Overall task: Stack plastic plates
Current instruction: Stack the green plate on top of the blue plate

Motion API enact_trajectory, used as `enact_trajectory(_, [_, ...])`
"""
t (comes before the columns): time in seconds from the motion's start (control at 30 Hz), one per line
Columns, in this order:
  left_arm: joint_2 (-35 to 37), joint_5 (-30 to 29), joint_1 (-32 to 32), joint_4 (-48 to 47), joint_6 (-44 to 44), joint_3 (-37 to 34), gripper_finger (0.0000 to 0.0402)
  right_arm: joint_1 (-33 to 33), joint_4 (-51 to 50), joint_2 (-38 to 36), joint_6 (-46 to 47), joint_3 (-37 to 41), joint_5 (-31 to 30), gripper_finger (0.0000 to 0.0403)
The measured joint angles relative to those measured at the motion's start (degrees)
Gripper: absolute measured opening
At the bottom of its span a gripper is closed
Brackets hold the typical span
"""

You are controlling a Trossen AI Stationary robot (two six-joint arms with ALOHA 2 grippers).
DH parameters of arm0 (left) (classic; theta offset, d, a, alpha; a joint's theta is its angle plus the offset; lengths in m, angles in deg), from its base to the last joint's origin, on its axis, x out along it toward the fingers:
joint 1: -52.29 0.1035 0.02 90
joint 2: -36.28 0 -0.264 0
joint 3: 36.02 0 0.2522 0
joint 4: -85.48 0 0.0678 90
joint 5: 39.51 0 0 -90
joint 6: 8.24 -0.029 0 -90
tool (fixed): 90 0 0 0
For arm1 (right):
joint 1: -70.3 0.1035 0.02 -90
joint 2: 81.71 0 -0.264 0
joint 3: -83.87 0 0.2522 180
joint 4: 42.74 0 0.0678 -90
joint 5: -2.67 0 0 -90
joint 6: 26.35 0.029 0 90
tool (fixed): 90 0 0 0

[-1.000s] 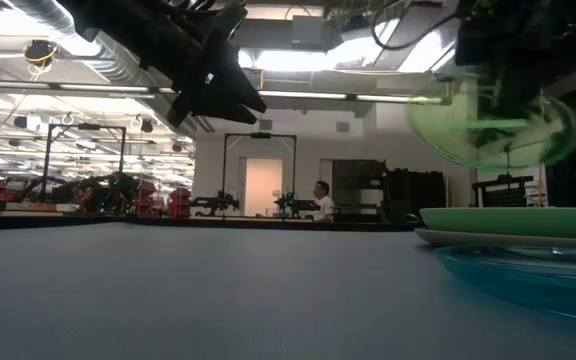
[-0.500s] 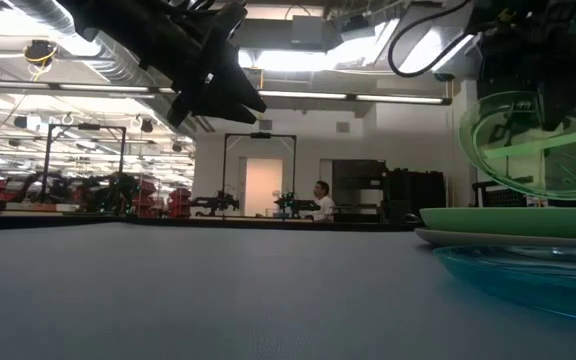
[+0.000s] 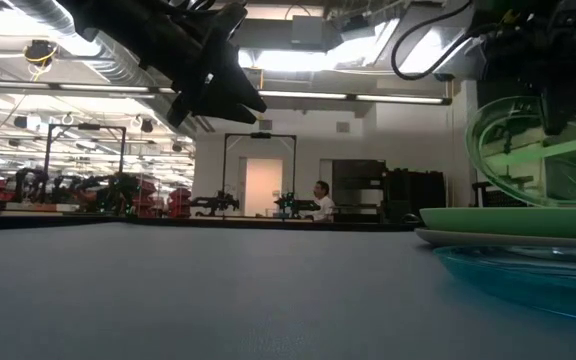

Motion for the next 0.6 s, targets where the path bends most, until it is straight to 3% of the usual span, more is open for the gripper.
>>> enact_trajectory(0.6, [0.0,0.0,0.0,-0.4,0.0,0.0,0.0118,0.0,-0.9,5.7,0.1,0.0,0.0,0.0])
